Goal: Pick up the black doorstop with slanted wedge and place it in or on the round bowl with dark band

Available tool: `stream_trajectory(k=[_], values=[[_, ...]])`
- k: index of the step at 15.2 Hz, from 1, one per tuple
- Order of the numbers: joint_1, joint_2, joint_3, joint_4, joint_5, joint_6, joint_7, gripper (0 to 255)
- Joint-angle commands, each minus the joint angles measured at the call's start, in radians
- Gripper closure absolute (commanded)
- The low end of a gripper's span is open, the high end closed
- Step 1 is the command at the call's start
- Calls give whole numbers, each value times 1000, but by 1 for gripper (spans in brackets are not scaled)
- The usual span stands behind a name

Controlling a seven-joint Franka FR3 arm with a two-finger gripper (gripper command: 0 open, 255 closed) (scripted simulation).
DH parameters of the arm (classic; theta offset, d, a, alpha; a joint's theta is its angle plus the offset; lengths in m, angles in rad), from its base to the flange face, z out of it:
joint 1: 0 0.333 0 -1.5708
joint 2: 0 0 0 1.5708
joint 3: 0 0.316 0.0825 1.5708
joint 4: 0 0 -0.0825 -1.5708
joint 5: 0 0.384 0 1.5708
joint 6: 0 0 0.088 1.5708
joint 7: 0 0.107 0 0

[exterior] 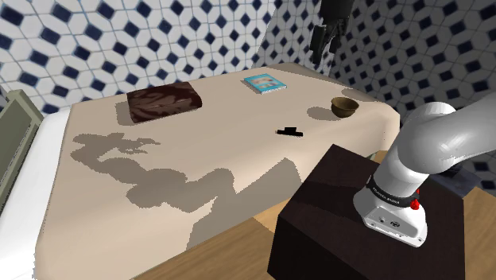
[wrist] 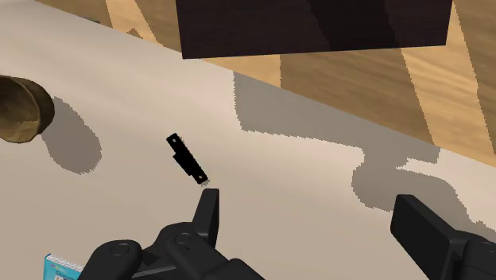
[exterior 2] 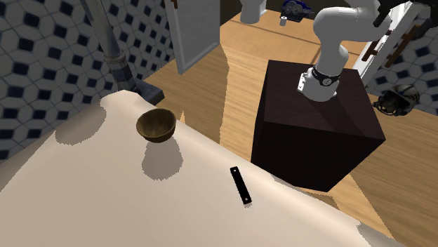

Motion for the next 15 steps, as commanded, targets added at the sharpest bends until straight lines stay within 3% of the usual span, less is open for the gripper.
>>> stream_trajectory(k=[1, 8, 15], values=[[0, 0, 0, 0, 0, 0, 0, 0], [-8, 35, -105, -176, -72, 222, -140, 0], [-27, 160, -217, -282, -146, 467, -275, 0]])
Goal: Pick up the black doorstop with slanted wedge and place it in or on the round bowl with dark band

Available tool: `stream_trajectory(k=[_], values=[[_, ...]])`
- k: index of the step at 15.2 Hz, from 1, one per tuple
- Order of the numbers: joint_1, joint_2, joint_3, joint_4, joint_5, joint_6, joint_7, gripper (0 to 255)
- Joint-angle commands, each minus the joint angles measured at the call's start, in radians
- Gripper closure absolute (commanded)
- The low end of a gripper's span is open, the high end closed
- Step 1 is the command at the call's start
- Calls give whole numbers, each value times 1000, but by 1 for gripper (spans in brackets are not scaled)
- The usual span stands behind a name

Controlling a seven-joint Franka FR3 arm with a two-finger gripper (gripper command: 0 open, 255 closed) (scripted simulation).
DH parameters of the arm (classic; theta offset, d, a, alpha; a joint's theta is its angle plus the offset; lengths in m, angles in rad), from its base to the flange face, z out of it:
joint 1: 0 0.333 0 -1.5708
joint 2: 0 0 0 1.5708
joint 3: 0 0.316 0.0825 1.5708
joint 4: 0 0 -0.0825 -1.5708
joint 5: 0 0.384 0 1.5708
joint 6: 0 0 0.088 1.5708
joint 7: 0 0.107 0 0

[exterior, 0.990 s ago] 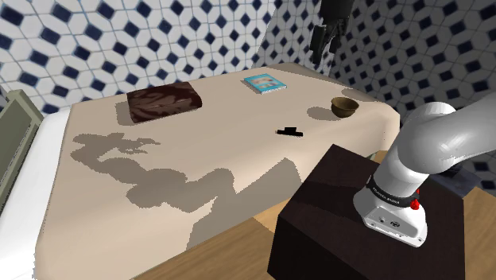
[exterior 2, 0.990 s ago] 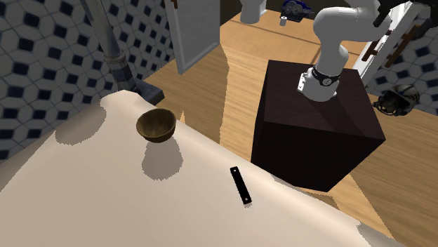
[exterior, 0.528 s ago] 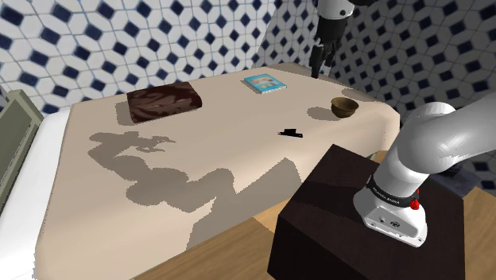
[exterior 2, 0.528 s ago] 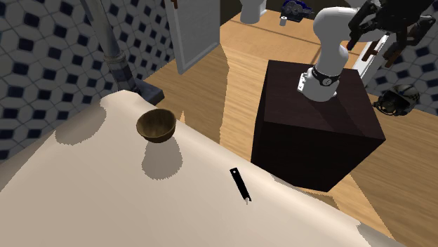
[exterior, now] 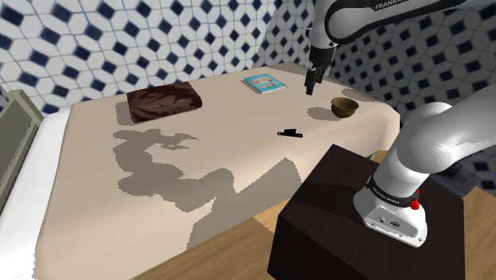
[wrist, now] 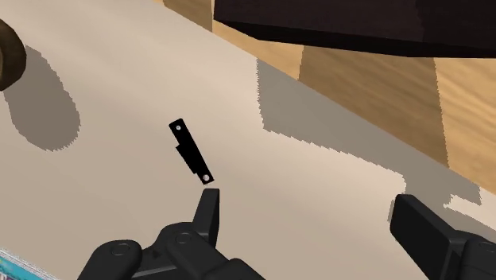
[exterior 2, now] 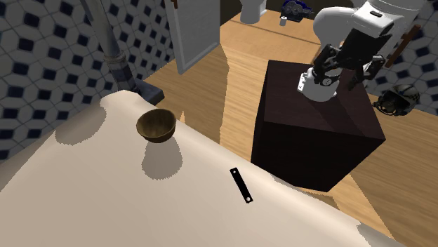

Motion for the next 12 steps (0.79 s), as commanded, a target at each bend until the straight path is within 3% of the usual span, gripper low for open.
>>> stream_trajectory(k=[1, 7, 12], values=[[-7, 43, -34, -23, -21, 72, -42, 0], [-15, 235, -129, -41, -61, 297, -160, 0], [-9, 437, -203, -11, -49, 479, -276, 0]])
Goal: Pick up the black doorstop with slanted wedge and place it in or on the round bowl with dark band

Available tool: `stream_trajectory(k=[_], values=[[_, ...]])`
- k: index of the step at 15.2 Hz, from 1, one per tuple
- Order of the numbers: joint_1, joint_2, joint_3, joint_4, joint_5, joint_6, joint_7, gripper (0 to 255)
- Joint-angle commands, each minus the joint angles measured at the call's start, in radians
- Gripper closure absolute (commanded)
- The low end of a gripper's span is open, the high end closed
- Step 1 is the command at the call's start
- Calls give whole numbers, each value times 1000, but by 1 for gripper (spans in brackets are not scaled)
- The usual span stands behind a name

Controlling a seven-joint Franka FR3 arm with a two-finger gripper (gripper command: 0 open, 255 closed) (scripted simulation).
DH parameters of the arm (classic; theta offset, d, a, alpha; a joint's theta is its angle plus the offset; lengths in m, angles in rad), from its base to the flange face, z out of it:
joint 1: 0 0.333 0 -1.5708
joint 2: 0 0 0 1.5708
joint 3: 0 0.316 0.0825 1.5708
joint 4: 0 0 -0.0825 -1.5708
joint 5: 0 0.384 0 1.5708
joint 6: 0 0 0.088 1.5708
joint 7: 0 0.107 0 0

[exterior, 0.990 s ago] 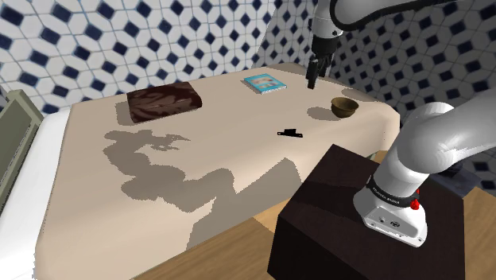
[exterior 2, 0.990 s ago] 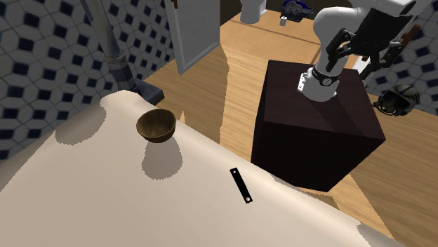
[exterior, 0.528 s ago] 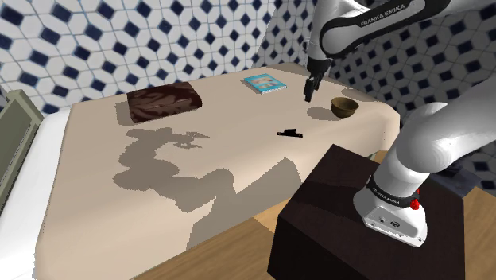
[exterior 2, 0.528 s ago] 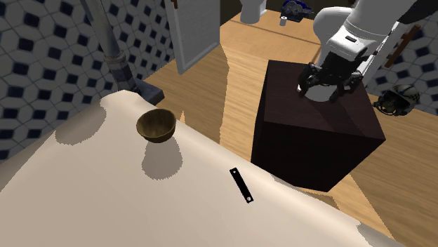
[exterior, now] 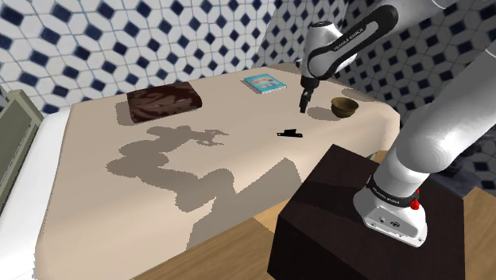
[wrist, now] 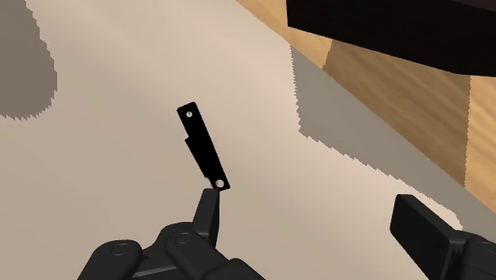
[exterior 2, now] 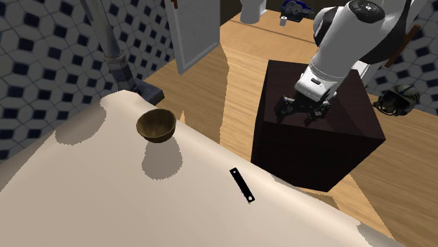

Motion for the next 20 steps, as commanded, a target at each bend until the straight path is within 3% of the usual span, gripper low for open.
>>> stream_trajectory(k=[1, 8, 13, 20], values=[[2, 86, -29, 18, 16, 73, -58, 0], [-23, 404, -44, 133, 189, 276, -307, 0], [-118, 620, 37, 260, 306, 364, -472, 0], [-245, 900, 140, 491, 347, 420, -605, 0]])
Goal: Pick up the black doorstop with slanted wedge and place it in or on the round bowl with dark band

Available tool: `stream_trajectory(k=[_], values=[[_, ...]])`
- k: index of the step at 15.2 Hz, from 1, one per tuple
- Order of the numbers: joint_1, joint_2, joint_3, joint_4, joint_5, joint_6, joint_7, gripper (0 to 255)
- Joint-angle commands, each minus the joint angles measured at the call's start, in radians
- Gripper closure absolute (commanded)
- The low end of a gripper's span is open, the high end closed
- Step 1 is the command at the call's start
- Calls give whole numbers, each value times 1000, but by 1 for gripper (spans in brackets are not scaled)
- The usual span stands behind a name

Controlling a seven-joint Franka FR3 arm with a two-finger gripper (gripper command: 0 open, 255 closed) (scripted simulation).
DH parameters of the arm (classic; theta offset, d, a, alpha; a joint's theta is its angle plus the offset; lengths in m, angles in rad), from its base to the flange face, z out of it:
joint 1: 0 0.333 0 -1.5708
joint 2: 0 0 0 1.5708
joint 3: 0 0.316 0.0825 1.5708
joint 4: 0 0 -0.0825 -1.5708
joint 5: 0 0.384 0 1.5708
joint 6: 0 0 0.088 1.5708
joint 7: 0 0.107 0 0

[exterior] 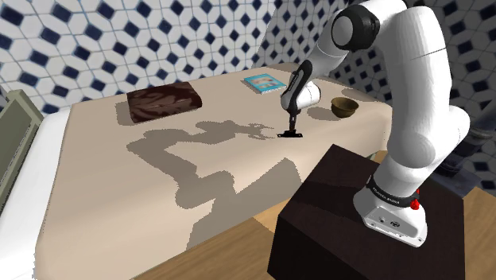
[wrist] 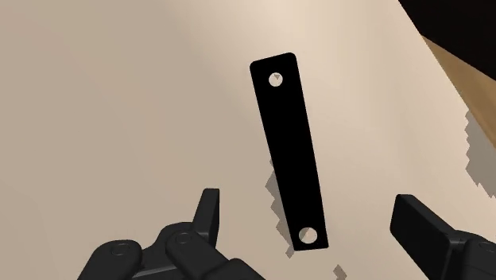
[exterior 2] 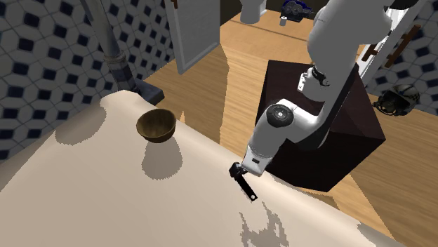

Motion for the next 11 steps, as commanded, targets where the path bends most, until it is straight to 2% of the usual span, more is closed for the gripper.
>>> stream_trajectory(k=[1, 8, 11], values=[[-28, 69, 20, 63, 2, 7, -28, 0], [-51, 168, 39, 121, 10, 50, -34, 0], [-53, 177, 40, 126, 11, 54, -35, 0]])
